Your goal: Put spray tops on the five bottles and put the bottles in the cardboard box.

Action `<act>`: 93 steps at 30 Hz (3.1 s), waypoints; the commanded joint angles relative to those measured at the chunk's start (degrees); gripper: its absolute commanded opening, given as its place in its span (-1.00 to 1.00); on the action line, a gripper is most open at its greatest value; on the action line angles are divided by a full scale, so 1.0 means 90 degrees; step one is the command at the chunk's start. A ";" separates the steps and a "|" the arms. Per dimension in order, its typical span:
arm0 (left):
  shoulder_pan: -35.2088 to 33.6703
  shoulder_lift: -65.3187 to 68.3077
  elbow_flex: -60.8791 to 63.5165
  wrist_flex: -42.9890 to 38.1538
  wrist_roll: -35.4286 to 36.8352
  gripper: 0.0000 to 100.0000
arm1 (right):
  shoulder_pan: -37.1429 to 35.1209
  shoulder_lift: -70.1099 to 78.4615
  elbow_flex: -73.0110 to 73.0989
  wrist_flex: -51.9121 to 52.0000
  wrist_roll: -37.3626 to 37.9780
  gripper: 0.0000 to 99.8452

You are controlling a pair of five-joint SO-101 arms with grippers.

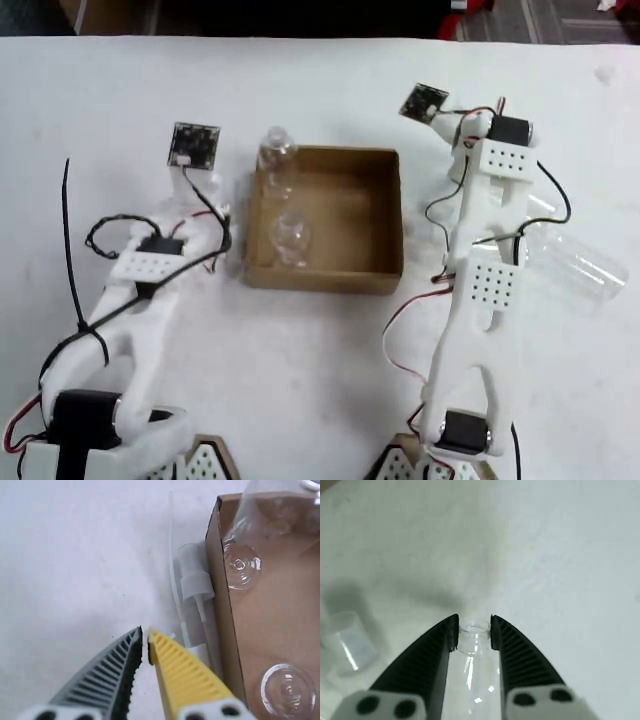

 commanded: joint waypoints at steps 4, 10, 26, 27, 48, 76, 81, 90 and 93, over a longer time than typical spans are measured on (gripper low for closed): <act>0.0073 -0.0024 -0.0078 -0.0156 -0.0088 -0.95 | -0.0103 -0.0337 -0.0303 -0.0015 0.0020 -0.97; 0.0073 -0.0024 -0.0078 -0.0156 -0.0088 -0.95 | -0.0230 -0.0855 -0.1328 0.0933 0.0000 -0.97; 0.0073 -0.0024 -0.0068 -0.0156 -0.0088 -0.95 | -0.0591 -0.3951 -0.1221 0.1490 -0.3624 -0.97; 0.0073 -0.0024 -0.0068 -0.0156 -0.0088 -0.95 | -0.0581 -0.4117 -0.1221 0.1490 -0.3927 -0.97; 0.0073 -0.0024 -0.0068 -0.0156 -0.0088 -0.95 | -0.0913 -0.8317 0.2374 0.1519 -0.7101 -0.96; 0.0063 -0.0024 -0.0068 -0.0156 -0.0088 -0.95 | -0.2632 -0.9607 1.0618 -0.5446 -0.7824 -0.97; 0.0063 -0.0024 -0.0068 -0.0156 -0.0088 -0.95 | -0.2623 -0.9617 1.2112 -0.7731 -0.7824 -0.97; 0.0063 -0.0024 -0.0078 -0.0156 -0.0088 -0.95 | -0.3053 -0.9245 1.3206 -1.0085 -0.7834 -0.97; 0.0063 -0.0024 -0.0078 -0.0156 -0.0088 -0.95 | -0.3160 -0.8767 1.3324 -1.0818 -0.7824 -0.97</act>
